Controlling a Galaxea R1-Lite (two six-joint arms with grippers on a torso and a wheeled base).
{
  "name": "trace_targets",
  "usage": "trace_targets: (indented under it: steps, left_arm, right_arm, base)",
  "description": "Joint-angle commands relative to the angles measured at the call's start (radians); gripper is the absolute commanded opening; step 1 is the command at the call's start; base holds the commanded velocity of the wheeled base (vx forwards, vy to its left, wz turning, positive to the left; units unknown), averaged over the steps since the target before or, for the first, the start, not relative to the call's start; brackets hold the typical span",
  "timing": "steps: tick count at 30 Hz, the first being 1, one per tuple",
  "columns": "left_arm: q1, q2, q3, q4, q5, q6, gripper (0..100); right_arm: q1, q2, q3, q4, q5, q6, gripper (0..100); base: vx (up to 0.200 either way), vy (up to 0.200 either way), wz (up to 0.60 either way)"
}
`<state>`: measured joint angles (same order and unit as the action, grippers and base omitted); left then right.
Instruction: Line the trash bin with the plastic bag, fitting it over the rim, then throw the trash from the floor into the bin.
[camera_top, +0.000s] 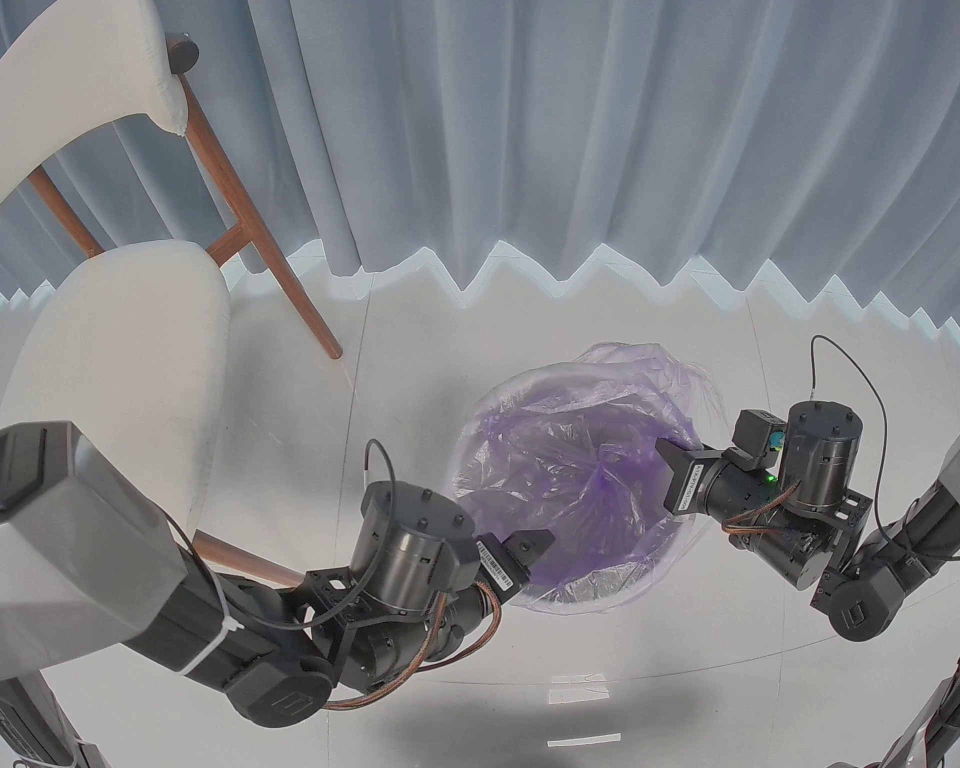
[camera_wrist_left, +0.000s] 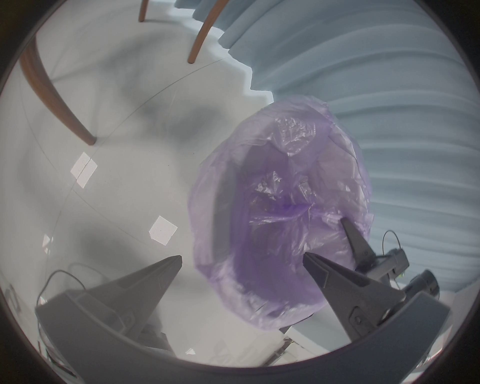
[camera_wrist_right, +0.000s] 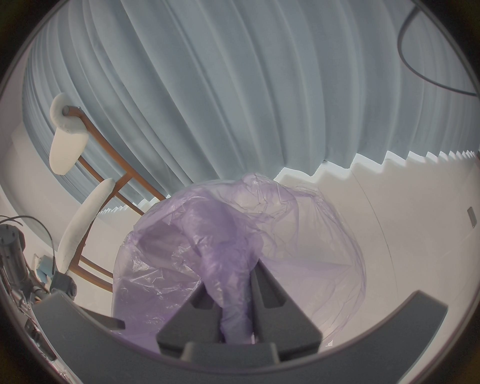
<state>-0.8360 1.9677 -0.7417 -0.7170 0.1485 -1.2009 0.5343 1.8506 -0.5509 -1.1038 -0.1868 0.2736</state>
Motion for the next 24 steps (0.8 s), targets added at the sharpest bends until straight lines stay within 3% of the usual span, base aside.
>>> trace_targets:
  steps: [1, 11, 12, 23, 24]
  left_arm:
    - [0.008, 0.048, -0.071, 0.030, 0.003, -0.026, 100]
    - [0.001, 0.140, -0.145, 0.082, 0.054, -0.026, 100]
    - [0.003, 0.142, -0.148, 0.082, 0.056, -0.026, 0]
    - [0.031, 0.149, -0.206, 0.085, 0.103, -0.002, 0]
    - [0.031, 0.151, -0.206, 0.083, 0.105, -0.002, 0]
  right_arm:
    - [0.013, -0.001, 0.000, -0.005, 0.000, -0.001, 0]
    - [0.039, -0.007, 0.012, -0.024, -0.002, 0.002, 0]
    - [0.041, -0.007, 0.014, -0.027, -0.002, 0.002, 0]
    - [0.049, -0.013, 0.055, -0.054, 0.000, -0.002, 0]
    - [0.050, -0.013, 0.055, -0.054, 0.000, -0.002, 100]
  base:
    - [0.000, 0.000, 0.00]
    - [0.000, 0.000, 0.00]
    - [0.000, 0.000, 0.00]
    - [0.000, 0.000, 0.00]
    - [0.000, 0.000, 0.00]
